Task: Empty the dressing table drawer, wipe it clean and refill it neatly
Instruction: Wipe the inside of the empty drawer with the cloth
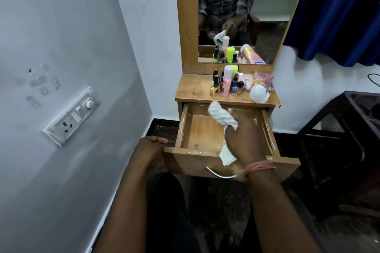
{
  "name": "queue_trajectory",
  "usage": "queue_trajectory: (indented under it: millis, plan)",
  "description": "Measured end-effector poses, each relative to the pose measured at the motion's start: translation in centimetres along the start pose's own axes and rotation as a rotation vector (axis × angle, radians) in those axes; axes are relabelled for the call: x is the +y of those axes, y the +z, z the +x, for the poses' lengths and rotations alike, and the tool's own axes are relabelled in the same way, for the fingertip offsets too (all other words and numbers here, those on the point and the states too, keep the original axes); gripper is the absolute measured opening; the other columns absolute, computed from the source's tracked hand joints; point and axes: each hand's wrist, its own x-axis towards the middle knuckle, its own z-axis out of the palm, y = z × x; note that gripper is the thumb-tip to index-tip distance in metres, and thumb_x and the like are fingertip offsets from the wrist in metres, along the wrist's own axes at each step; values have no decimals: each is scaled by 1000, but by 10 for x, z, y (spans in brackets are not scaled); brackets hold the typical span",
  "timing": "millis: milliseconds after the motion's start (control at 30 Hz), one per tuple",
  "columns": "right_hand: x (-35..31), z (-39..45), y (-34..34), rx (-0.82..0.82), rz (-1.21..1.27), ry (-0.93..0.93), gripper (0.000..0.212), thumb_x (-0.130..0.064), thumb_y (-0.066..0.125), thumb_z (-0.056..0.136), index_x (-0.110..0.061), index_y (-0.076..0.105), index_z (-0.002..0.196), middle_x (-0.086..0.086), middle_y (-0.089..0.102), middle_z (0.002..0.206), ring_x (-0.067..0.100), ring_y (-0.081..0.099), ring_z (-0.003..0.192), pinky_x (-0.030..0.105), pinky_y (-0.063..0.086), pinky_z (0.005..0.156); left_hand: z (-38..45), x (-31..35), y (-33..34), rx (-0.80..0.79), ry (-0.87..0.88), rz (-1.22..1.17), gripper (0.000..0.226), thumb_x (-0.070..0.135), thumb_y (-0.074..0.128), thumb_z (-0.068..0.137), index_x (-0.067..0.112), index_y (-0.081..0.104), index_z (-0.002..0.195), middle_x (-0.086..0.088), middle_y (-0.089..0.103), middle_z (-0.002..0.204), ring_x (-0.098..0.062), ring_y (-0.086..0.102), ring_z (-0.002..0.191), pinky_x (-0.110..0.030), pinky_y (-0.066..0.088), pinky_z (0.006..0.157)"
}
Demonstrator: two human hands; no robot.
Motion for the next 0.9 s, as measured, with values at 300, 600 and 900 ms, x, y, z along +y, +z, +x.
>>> queue_trajectory:
  millis: [300, 600, 900]
  plan:
    - [-32, -80, 122, -215, -620, -414, 44, -14, 32, 93, -10, 59, 128, 11, 62, 128, 33, 53, 125, 47, 40, 103, 5, -24, -9, 70, 110, 92, 19, 18, 73, 62, 27, 83, 76, -9, 79, 74, -28, 78, 82, -55, 62, 85]
    - [-12, -72, 91, -286, -621, -416, 40, -13, 46, 97, -13, 54, 136, 7, 56, 139, 28, 48, 132, 39, 34, 113, -12, -12, -1, 106, 42, -74, 16, -2, 79, 78, 10, 75, 68, -22, 76, 79, -31, 74, 74, -45, 63, 85]
    - [33, -65, 22, -183, -775, -70, 53, -8, 48, 94, -7, 40, 147, 14, 46, 147, 31, 42, 136, 40, 32, 115, 0, -13, 3, 134, 49, 20, 19, 3, 80, 81, 13, 77, 65, -11, 77, 73, -28, 77, 75, -50, 64, 85]
